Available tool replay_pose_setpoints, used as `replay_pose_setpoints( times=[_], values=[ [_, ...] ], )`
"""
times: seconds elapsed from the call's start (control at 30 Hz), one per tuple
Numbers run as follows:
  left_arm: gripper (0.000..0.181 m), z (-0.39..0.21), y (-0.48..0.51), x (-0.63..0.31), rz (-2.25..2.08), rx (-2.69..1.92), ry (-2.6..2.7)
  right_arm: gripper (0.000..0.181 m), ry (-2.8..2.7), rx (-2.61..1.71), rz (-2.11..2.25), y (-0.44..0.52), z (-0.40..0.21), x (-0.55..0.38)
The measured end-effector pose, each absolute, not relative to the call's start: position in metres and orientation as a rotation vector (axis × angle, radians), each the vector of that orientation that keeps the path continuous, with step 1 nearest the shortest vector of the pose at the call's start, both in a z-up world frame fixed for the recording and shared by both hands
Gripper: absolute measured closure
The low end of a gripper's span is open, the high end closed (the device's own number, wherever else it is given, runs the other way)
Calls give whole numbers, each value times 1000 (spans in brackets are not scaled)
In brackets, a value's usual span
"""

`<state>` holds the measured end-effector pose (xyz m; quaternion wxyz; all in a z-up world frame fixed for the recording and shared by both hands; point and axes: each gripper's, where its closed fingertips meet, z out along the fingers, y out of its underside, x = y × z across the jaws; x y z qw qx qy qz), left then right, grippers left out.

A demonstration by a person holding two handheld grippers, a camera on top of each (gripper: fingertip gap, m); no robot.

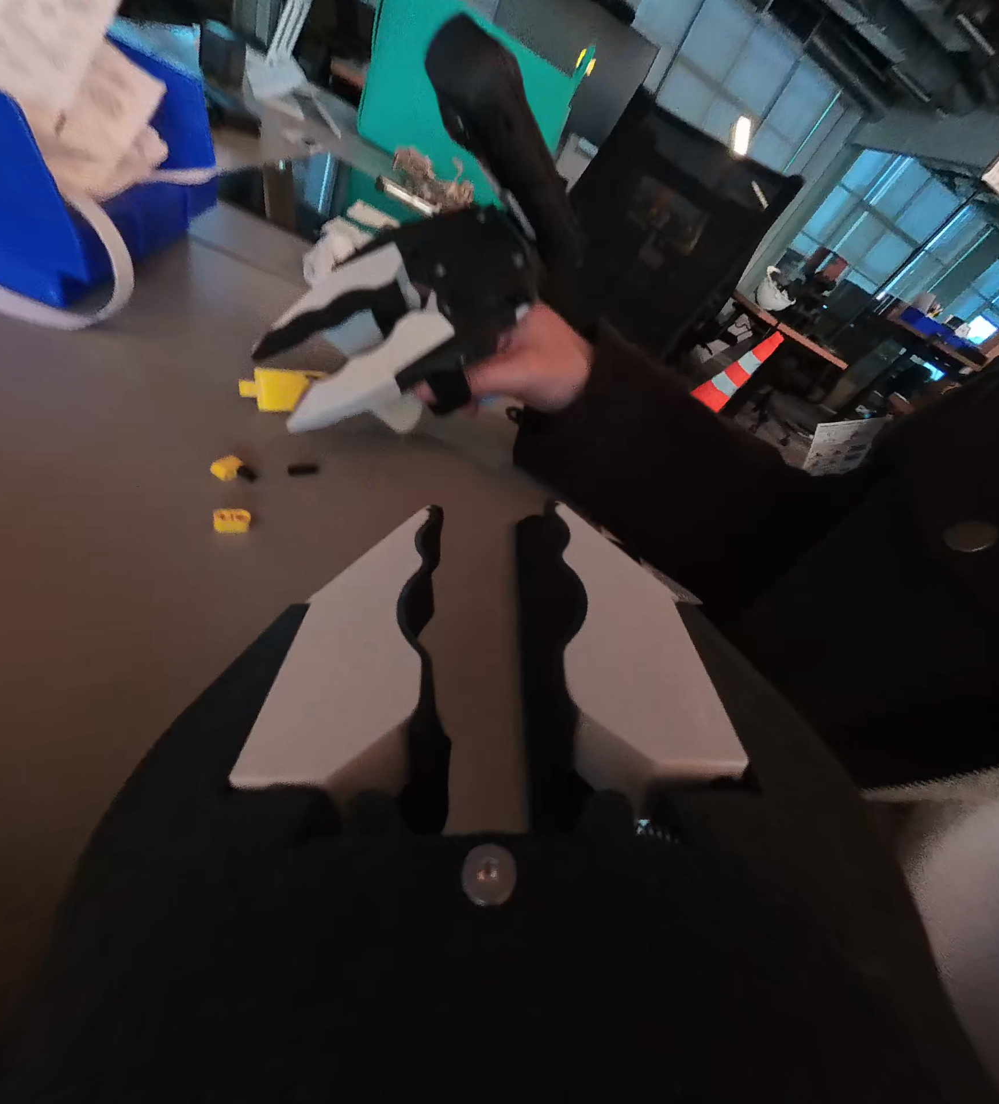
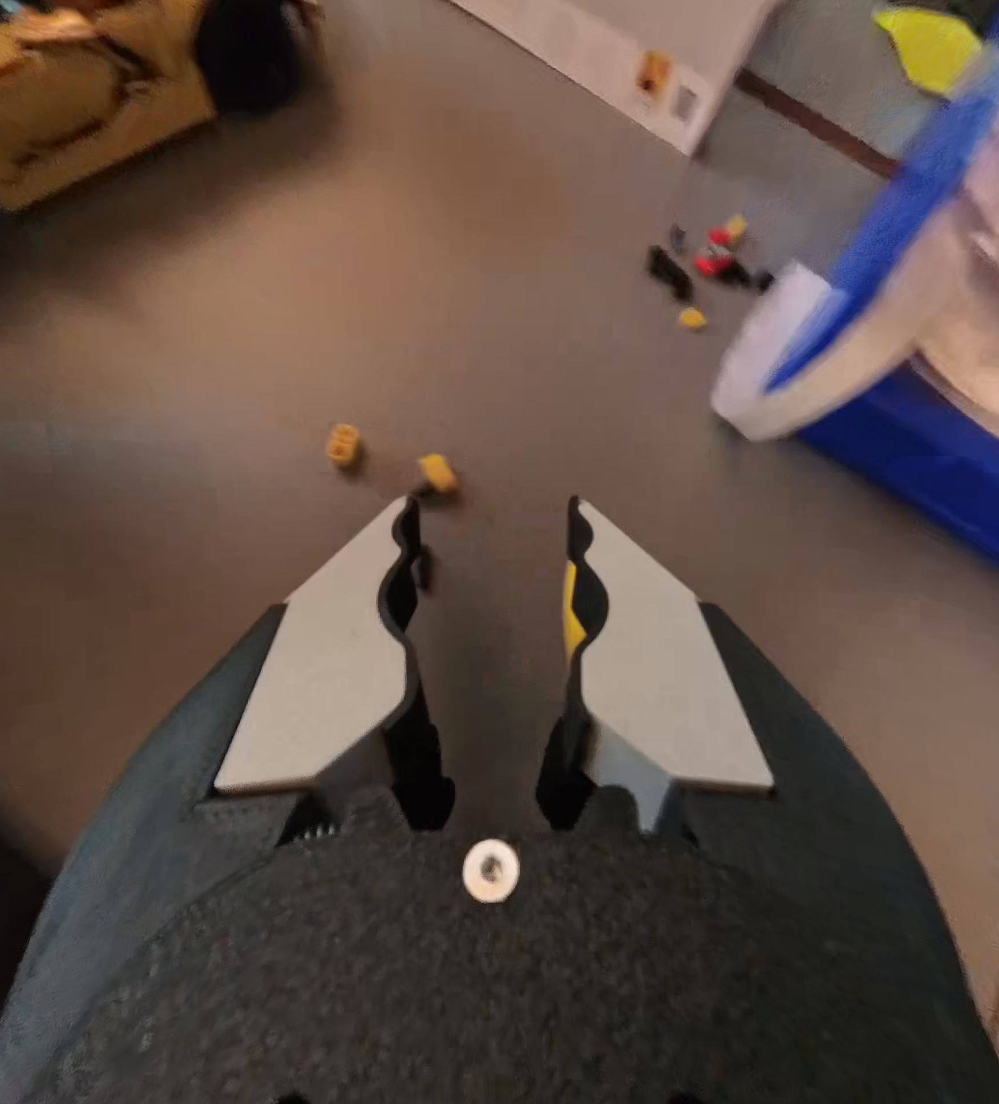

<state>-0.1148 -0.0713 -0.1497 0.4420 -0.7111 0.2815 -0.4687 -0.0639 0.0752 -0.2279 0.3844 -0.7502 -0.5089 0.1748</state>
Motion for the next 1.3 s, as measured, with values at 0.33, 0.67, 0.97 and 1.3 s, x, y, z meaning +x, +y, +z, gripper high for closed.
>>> replay_pose_setpoints(
  times=[0.33,0.67,0.97,1.3],
  values=[
    [167,-129,-56,-153,-1288,-1760,584,171,-1438,-1891,463,66,-259,-98],
    [155,-135,-42,-182,-1511,-1853,357,172,-1777,-1082,452,-44,-144,-176],
    [174,-133,-65,-173,-1639,-1854,473,172,-1818,-1014,384,-62,-137,-187],
    [174,-98,-72,-182,-1681,-1600,533,161,-1088,-1526,1720,-80,-108,-184]
  ],
)
